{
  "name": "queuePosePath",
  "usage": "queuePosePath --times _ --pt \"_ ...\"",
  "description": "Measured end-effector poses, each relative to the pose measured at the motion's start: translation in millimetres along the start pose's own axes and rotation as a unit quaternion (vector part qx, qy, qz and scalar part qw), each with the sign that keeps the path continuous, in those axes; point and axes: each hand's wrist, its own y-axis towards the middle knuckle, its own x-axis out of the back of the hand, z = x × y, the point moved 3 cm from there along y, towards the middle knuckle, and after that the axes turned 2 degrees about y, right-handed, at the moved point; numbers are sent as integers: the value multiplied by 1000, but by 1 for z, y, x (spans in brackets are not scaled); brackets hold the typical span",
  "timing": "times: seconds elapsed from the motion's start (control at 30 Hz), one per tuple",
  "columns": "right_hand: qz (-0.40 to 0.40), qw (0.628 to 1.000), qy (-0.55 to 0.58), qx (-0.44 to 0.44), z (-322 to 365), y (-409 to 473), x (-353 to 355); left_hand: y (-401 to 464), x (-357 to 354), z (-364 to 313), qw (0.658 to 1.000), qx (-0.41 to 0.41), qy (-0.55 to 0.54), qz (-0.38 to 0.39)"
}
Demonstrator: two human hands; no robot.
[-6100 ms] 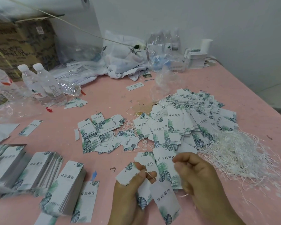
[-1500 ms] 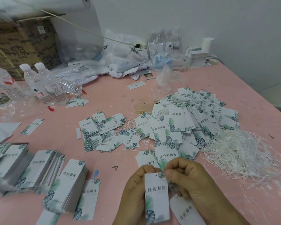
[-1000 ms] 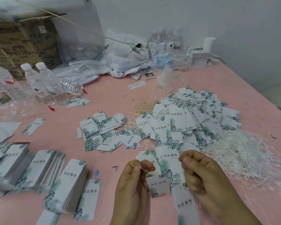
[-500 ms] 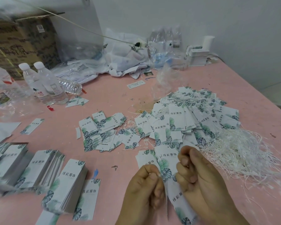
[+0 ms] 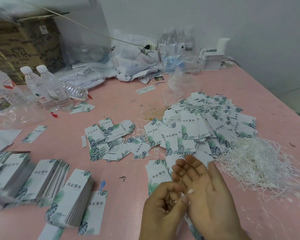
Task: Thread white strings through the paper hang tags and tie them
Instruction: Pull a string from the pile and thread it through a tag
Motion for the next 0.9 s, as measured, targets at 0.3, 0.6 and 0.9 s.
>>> queuePosePath --times 0.3,0.6,0.9 --pt "90 976 -193 43 -8 -9 -11 -2 5 -9 999 -25 43 15" --pt "92 843 -511 142 17 -16 2 -2 12 -29 997 -50 19 -58" --pt "76 840 -528 101 13 -17 -3 -7 16 -29 987 -95 101 -77"
